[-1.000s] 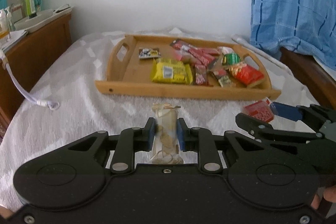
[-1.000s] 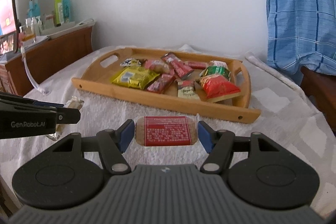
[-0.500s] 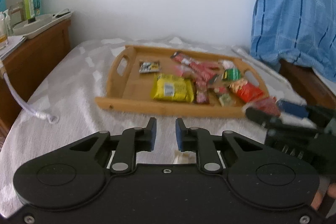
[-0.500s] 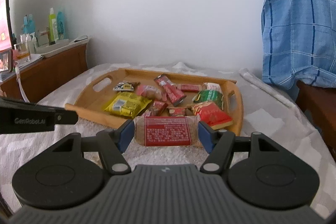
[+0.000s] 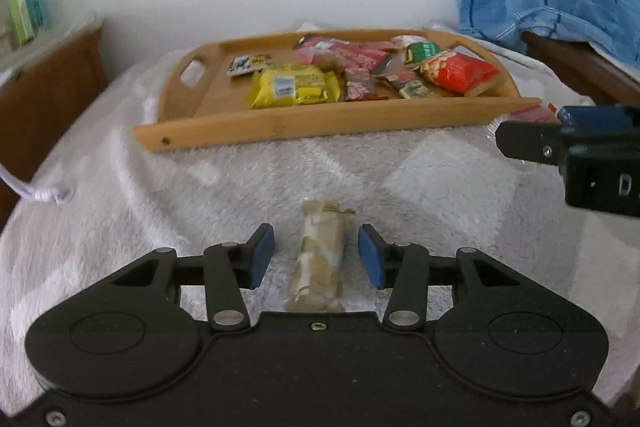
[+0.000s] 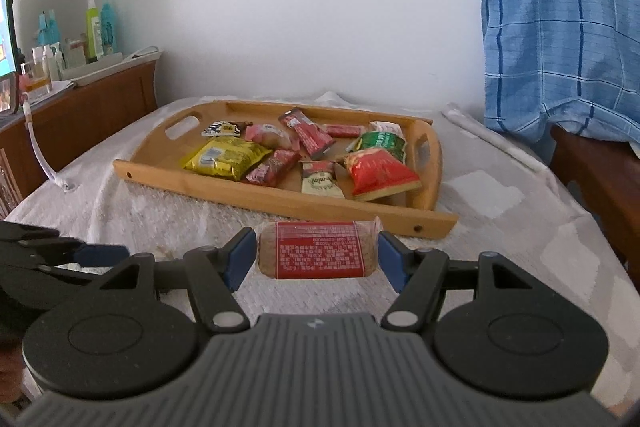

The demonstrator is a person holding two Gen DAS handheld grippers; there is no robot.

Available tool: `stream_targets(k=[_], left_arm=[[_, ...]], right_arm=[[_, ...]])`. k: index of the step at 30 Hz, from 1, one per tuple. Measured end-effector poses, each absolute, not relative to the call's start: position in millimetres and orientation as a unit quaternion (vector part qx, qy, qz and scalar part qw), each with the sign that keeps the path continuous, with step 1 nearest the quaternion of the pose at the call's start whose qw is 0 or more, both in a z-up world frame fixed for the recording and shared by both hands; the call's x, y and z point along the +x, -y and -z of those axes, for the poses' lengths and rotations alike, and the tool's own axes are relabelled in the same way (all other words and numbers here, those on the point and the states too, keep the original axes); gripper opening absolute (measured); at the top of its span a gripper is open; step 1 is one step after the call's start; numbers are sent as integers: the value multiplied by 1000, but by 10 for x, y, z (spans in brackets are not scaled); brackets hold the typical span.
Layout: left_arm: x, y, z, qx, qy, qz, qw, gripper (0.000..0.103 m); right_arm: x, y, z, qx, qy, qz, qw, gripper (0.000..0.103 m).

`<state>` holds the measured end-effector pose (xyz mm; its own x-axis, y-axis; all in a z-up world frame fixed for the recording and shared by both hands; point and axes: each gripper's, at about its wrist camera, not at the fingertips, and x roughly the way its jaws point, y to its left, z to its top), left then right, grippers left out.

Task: Organize snacks
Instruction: 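Carry the cream bar and red square packet over the wooden tray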

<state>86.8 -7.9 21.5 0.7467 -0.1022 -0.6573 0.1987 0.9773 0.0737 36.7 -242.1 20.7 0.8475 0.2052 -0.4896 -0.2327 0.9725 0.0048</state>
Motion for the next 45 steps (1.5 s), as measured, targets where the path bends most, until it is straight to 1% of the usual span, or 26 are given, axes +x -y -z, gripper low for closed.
stream_targets(k=[2, 4, 5, 6, 19, 25, 45], left_arm=[[837, 101, -191, 75, -338, 79, 935, 44], [832, 93, -208, 68, -341, 79, 934, 39], [835, 80, -222, 60, -343, 82, 934, 25], [835, 64, -237, 52, -347, 87, 932, 21], [893, -9, -556, 29, -360, 69, 930, 20], [984, -43, -748, 23, -351, 65, 934, 20], [1481, -185, -1105, 8, -342, 51, 938, 20]], right_arm=[[354, 2444, -193, -24, -252, -114, 961, 71], [346, 2457, -177, -21, -253, -113, 961, 71], [342, 2458, -169, -20, -254, -113, 960, 71], [339, 2459, -162, -20, -254, -112, 960, 71], [356, 2428, -202, -13, -250, -119, 961, 71], [410, 2409, -275, -12, -243, -121, 962, 71], [806, 2342, -589, -10, -217, -121, 969, 71]])
